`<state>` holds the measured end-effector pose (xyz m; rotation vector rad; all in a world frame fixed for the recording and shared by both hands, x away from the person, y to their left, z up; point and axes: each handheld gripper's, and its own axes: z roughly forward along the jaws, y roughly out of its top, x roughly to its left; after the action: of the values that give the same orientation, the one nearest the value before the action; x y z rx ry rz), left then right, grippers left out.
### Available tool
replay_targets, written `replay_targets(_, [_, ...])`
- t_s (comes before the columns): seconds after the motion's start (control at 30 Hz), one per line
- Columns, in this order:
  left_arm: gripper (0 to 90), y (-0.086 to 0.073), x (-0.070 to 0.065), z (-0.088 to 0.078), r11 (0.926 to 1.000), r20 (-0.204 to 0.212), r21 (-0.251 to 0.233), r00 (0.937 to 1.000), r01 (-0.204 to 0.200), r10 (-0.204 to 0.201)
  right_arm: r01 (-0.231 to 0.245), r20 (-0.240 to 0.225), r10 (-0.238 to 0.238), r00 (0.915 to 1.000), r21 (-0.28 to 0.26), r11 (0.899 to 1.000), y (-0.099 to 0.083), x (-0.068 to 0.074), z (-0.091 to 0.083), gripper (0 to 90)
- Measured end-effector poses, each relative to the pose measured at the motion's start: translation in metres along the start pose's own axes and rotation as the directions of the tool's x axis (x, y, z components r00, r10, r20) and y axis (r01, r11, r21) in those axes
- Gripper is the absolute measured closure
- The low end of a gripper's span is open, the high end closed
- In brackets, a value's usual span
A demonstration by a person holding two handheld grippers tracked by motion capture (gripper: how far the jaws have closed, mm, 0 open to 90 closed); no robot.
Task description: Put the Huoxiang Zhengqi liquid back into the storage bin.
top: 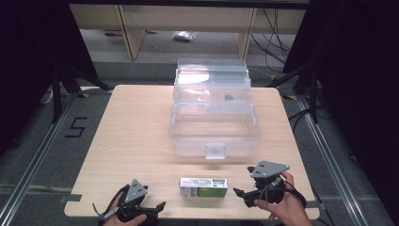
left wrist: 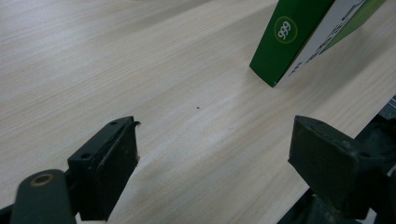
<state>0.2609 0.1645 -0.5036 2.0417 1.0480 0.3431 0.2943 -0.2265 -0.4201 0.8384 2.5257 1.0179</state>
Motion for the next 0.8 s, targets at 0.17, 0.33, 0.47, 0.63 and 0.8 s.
replay_targets(0.17, [14.9, 0.000, 0.001, -0.002, 0.9998, 0.005, 0.021, 1.0000, -0.006, 0.006, 0.071, -0.016, -0.071, 0.9974, 0.011, 0.997, 0.013, 0.010, 0.004, 15.8])
replay_targets(0.33, [14.9, 0.000, 0.001, -0.001, 1.0000, 0.002, 0.007, 1.0000, -0.004, 0.004, 0.122, -0.049, -0.121, 0.9915, 0.029, 0.992, 0.026, 0.013, 0.011, 15.9])
replay_targets(0.47, [14.9, 0.000, 0.000, -0.001, 1.0000, 0.001, 0.008, 1.0000, -0.003, 0.003, 0.154, -0.065, -0.151, 0.9863, 0.039, 0.987, 0.035, 0.015, 0.017, 16.5])
replay_targets(0.63, [14.9, 0.000, 0.001, 0.000, 1.0000, -0.004, 0.009, 1.0000, -0.003, 0.003, 0.173, -0.101, -0.165, 0.9810, 0.077, 0.982, 0.048, 0.020, 0.027, 16.7])
replay_targets(0.8, [14.9, -0.001, 0.001, 0.000, 1.0000, 0.002, 0.000, 1.0000, -0.003, 0.003, 0.232, -0.133, -0.216, 0.9672, 0.112, 0.966, 0.058, 0.024, 0.039, 17.2])
